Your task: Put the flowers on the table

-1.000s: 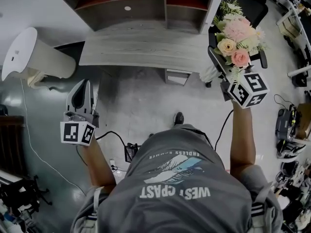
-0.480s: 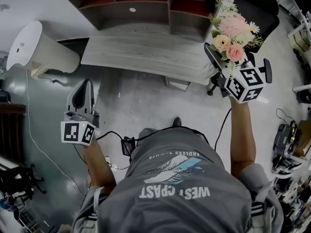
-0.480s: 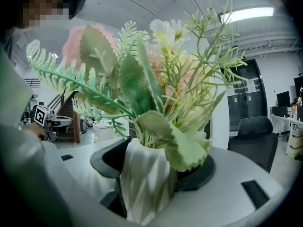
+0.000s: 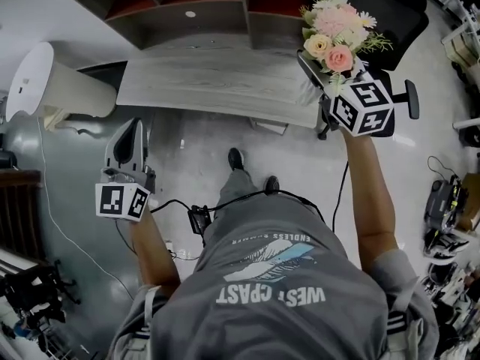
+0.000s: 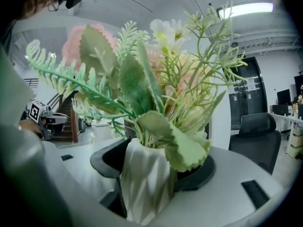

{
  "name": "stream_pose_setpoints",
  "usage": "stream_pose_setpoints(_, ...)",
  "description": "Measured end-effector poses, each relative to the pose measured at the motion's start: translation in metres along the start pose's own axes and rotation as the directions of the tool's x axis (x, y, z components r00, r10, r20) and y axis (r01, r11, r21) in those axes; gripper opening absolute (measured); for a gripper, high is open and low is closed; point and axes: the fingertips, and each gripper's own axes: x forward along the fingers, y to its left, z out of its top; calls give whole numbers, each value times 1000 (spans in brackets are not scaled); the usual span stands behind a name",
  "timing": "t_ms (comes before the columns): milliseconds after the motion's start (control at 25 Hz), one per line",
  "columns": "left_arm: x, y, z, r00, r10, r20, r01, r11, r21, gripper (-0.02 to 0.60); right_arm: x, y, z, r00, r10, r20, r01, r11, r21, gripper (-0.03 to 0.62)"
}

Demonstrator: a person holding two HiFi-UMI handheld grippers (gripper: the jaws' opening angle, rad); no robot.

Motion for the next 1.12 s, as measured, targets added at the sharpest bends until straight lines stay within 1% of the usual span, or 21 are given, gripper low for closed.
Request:
stream_pose_setpoints(160, 24, 4, -12, 999, -50, 4, 50, 999, -15, 17, 19, -4, -10, 1000, -30, 0, 30, 1000, 1, 293)
stream_pose_setpoints(240, 40, 7, -20, 996, -86, 9, 86, 996, -28, 17, 27, -11, -20, 998, -60, -2, 60, 998, -3, 293)
stream_pose_setpoints(320, 57, 7, -27, 992, -122, 7, 123, 992, -41, 17, 31, -18, -27, 996, -86, -4, 86, 996, 3, 293)
stream_pose_setpoints(440, 81, 6, -35, 987, -158, 0, 158, 986, -59, 16, 39, -23, -33, 995, -103, -3, 103, 995, 14, 293)
stream_pose_setpoints(640, 120, -3, -47, 975, -224, -3, 223, 971, -85, 17, 58, -45, -61, 990, -140, -9, 141, 990, 18, 293)
stream_pose_setpoints(840, 146, -1, -54, 966, -259, -14, 257, 962, -93, 16, 76, -63, -80, 986, -167, 7, 167, 986, 1, 293)
stream_pose_setpoints(1120, 172, -1, -69, 959, -280, -43, 274, 955, -112, 17, 94, -84, -108, 979, -202, 25, 203, 978, -43, 293)
